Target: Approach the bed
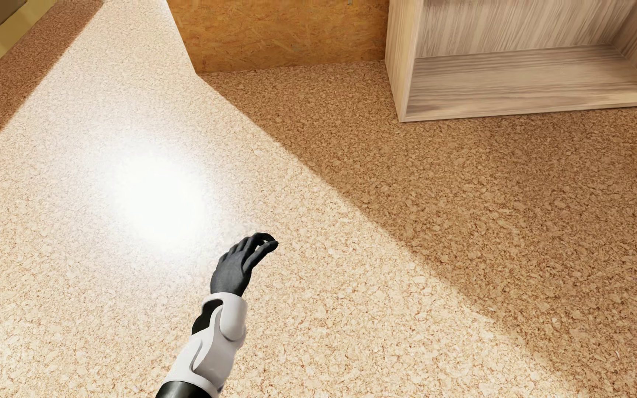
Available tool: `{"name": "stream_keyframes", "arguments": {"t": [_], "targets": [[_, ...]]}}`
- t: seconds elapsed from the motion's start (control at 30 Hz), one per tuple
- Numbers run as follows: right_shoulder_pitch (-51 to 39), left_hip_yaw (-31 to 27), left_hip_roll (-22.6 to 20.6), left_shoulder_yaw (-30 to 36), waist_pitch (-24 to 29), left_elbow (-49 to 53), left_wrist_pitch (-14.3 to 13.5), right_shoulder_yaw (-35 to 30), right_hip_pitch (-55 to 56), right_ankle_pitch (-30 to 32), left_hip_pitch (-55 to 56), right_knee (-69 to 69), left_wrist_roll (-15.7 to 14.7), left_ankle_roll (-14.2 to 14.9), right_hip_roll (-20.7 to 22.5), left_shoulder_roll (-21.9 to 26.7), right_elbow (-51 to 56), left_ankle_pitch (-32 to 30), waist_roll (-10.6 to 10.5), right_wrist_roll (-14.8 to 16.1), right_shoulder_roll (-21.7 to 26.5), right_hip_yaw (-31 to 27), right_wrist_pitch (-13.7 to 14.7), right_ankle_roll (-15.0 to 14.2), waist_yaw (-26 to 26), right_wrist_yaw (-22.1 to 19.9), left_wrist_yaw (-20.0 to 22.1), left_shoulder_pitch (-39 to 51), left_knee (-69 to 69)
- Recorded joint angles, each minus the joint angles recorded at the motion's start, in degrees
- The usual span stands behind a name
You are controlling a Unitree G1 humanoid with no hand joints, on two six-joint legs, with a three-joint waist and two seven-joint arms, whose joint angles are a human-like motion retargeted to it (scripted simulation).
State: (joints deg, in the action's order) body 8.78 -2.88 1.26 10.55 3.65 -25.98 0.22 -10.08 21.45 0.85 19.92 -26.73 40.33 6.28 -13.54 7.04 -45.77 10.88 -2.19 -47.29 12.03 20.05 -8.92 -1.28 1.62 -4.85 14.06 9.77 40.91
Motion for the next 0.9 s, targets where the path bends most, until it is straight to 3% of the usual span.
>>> {"name": "stream_keyframes", "arguments": {"t": [0.07,0.1,0.13,0.2,0.23,0.3,0.33,0.37,0.4,0.43,0.47,0.53,0.6,0.67,0.7,0.73,0.77,0.8,0.83,0.87,0.9], "targets": [[0.31,-2.32,-1.45,3.98,-0.32,-3.65,-2.71,2.79,-0.29,0.95,-1.60,-0.43,8.17,0.20,0.80,1.27,3.15,1.22,-0.49,3.35,-1.30,-0.57,-0.20,-0.14,-0.06,-3.34,-8.99,-2.86,5.67],[0.39,-4.68,-2.62,2.90,-0.43,-7.23,-2.03,3.92,0.06,1.20,-2.82,-1.27,11.45,0.78,1.34,0.33,4.97,2.02,-0.63,5.20,-2.07,-1.32,0.07,-0.12,-0.07,-4.77,-12.52,-4.44,7.35],[0.32,-7.73,-4.12,-0.11,-0.47,-11.70,0.74,4.53,0.78,1.37,-4.27,-2.53,12.28,1.43,1.88,-1.74,6.83,2.62,-0.65,6.58,-2.65,-2.38,0.44,-0.04,-0.07,-5.79,-13.62,-6.01,8.10],[0.05,-14.29,-7.37,-6.19,-0.22,-22.61,7.58,4.88,3.30,1.58,-7.55,-6.06,10.34,1.94,2.75,-5.50,10.89,2.85,-0.26,7.81,-3.40,-5.16,1.38,0.20,-0.24,-6.86,-11.23,-7.83,6.64],[0.04,-16.43,-8.42,-6.21,0.11,-28.79,9.24,4.94,4.90,2.15,-8.81,-7.36,10.98,0.79,3.34,-5.88,13.19,2.83,0.17,7.96,-3.65,-6.78,2.61,0.50,-0.51,-7.19,-12.18,-8.05,4.79],[-0.19,-12.35,-6.71,-0.66,0.98,-40.04,7.48,3.96,7.60,6.49,-8.35,-3.93,16.88,-2.94,5.76,-4.57,19.21,5.45,1.35,7.14,-4.27,-10.17,5.90,0.32,-1.64,-7.41,-21.37,-7.13,0.38],[-0.52,-8.29,-5.08,2.09,1.29,-43.90,5.64,3.00,8.72,11.19,-6.71,1.44,19.76,-3.42,7.63,-4.02,22.00,5.93,2.02,5.67,-4.47,-12.17,7.46,-1.86,-2.21,-7.12,-26.29,-6.26,-2.07],[-0.76,-4.68,-3.64,4.02,1.45,-46.34,4.62,1.89,9.86,15.35,-4.76,6.99,21.97,-3.26,9.82,-3.75,24.27,5.21,2.70,3.36,-4.63,-14.12,8.41,-7.74,-2.58,-6.27,-29.75,-5.32,-4.30],[-0.67,-0.91,-2.02,5.54,1.53,-47.44,4.39,0.74,11.04,14.66,-2.82,8.90,23.95,-2.87,11.90,-3.58,26.06,3.97,3.35,0.74,-4.75,-14.73,8.83,-12.66,-2.72,-4.76,-31.13,-4.40,-5.91],[-0.21,2.74,-0.01,7.06,1.57,-47.35,4.60,-0.32,12.00,9.49,-1.35,4.61,26.10,-2.45,11.82,-3.17,27.30,2.49,3.87,-1.30,-4.95,-13.03,9.20,-12.53,-2.85,-2.88,-30.23,-3.50,-7.29],[0.66,5.95,1.90,9.00,1.49,-46.37,4.92,-0.89,12.00,2.74,-0.53,-3.11,28.79,-1.93,8.86,-2.62,27.85,0.74,4.27,-2.13,-5.08,-9.01,9.61,-10.60,-3.18,-1.14,-27.55,-2.55,-8.86],[3.51,11.47,4.65,13.59,0.77,-42.13,5.48,0.54,7.62,-7.68,-0.55,-17.10,35.12,-0.48,0.24,-1.64,26.85,-3.31,4.82,-0.85,-4.73,1.47,9.03,-2.60,-4.16,-0.01,-20.24,-0.30,-13.23],[6.18,16.68,6.99,12.90,-0.43,-33.93,4.96,4.61,1.56,-13.12,-1.64,-24.20,36.81,1.41,-6.49,-0.93,23.50,-7.18,4.95,1.24,-4.31,3.13,5.45,1.33,-5.12,-3.21,-12.83,1.37,-17.88],[6.38,23.72,10.20,8.20,-1.80,-22.00,3.01,9.92,-3.39,-17.74,-2.83,-25.74,35.07,3.90,-14.63,-0.36,17.82,-10.22,5.09,4.01,-4.21,5.22,-0.10,2.35,-5.06,-7.23,-5.00,1.38,-20.92],[5.61,27.82,12.42,5.03,-2.46,-15.58,2.22,11.77,-5.83,-20.16,-3.19,-24.99,33.14,5.22,-20.19,0.25,14.82,-11.52,5.24,4.42,-3.53,10.39,-3.09,3.08,-4.60,-8.04,-1.05,0.69,-21.57],[4.81,32.24,15.32,0.97,-3.08,-10.00,1.92,12.00,-8.49,-22.20,-3.69,-23.53,29.17,6.43,-25.34,0.62,13.01,-12.69,5.41,3.04,-2.58,18.66,-5.68,4.35,-3.94,-7.37,2.34,-0.20,-21.94],[3.96,36.91,19.14,-3.60,-3.58,-5.62,1.86,10.53,-10.63,-23.14,-4.74,-21.64,22.91,7.46,-27.83,1.13,12.66,-13.14,5.43,0.51,-1.73,26.77,-6.74,4.11,-3.38,-5.46,4.91,-1.49,-21.95],[2.90,41.07,23.98,-7.95,-3.79,-2.33,1.97,8.02,-10.39,-23.85,-6.30,-20.30,15.30,7.55,-26.14,2.34,13.36,-11.84,5.06,-1.68,-1.26,29.00,-5.51,-1.86,-3.33,-3.01,6.41,-3.51,-21.02],[1.51,43.32,29.44,-11.52,-3.67,0.08,2.27,5.10,-7.24,-26.03,-7.90,-20.29,7.65,5.66,-21.04,4.36,14.22,-7.79,4.26,-2.54,-1.18,24.89,-2.42,-6.21,-3.60,-0.21,6.82,-6.48,-18.96],[0.03,40.30,33.02,-13.84,-3.32,1.31,2.82,2.22,-3.82,-28.12,-8.00,-20.89,1.32,-0.51,-14.77,6.36,14.78,-1.42,3.31,-2.43,-0.97,19.47,1.32,-5.51,-3.35,2.94,6.63,-10.12,-15.38],[-1.34,28.92,31.64,-14.36,-2.73,0.56,3.79,-0.12,-1.57,-29.72,-4.98,-20.92,-2.51,-6.29,-8.33,7.58,15.14,3.42,2.57,-2.59,-0.44,14.05,4.35,-3.26,-2.45,5.61,6.35,-13.65,-9.53]]}}
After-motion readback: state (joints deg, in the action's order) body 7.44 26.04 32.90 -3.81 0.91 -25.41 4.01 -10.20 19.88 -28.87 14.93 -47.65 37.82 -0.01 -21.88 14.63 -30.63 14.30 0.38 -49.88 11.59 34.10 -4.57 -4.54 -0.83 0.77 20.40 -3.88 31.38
